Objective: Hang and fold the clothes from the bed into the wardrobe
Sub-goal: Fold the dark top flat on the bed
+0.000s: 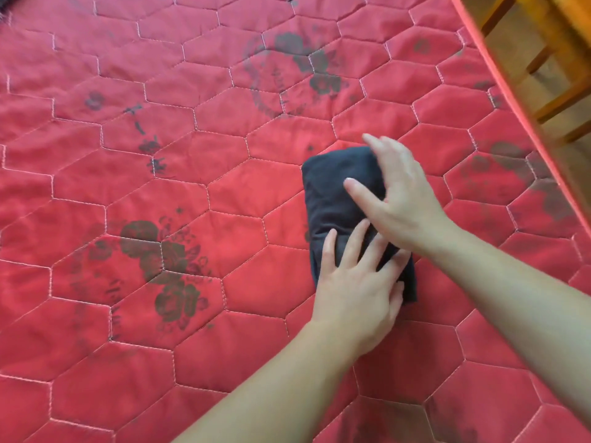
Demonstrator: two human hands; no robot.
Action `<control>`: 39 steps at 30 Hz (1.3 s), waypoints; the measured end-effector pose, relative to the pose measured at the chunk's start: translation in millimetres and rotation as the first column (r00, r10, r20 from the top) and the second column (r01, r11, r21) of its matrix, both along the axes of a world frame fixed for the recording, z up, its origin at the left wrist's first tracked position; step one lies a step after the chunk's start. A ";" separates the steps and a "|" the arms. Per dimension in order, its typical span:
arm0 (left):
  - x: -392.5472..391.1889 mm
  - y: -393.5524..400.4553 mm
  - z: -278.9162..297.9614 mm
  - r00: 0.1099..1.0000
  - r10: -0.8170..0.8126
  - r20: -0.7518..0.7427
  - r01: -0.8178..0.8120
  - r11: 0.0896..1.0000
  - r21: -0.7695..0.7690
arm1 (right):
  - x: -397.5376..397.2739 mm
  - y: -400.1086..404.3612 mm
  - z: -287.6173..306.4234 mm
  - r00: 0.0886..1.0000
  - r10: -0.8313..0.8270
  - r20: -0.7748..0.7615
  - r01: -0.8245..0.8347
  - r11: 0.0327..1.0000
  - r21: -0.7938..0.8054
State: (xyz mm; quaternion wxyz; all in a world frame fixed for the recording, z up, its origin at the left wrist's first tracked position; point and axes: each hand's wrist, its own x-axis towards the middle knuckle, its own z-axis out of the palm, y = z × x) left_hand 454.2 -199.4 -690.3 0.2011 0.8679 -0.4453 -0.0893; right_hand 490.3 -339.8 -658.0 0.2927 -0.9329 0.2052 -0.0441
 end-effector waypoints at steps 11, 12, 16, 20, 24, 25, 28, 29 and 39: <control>-20.1 -8.7 -0.7 0.810 0.490 -0.321 -0.560 0.810 -0.177 | 43.1 -7.2 -35.5 0.955 0.130 -0.265 -0.181 0.967 -0.178; -20.6 -6.7 3.2 0.708 0.581 -0.400 -0.677 0.720 -0.152 | 46.0 -10.4 -30.6 0.938 0.135 -0.320 -0.187 0.973 -0.139; -17.9 -1.7 14.2 0.254 0.640 -0.725 -0.857 0.496 0.138 | 61.3 -20.5 -8.7 0.844 0.221 -0.489 -0.324 0.936 -0.136; -21.7 -0.4 17.0 0.149 0.743 -0.652 -0.783 0.492 0.382 | 74.7 -1.5 8.6 0.806 0.455 -0.380 -0.482 0.876 0.026; -28.7 -0.7 21.6 0.273 0.763 -0.587 -0.705 0.573 0.418 | 78.6 27.0 33.4 0.352 0.615 -0.705 -0.858 0.513 0.019; -27.5 1.1 21.7 0.318 0.754 -0.575 -0.694 0.598 0.401 | 76.8 30.8 38.3 0.237 0.564 -0.791 -0.925 0.380 -0.006; -20.0 12.4 24.1 0.419 0.677 -0.605 -0.675 0.678 0.291 | 68.0 24.6 45.4 0.137 0.412 -0.901 -0.988 0.123 -0.094; -16.6 17.6 27.2 0.452 0.630 -0.631 -0.658 0.713 0.242 | 64.3 18.2 48.0 0.158 0.396 -0.905 -0.987 0.086 -0.135; 50.7 97.9 59.8 0.917 0.336 -0.214 -0.289 0.931 0.222 | -11.9 -1.6 64.9 0.578 0.707 -0.407 -0.811 0.442 -0.384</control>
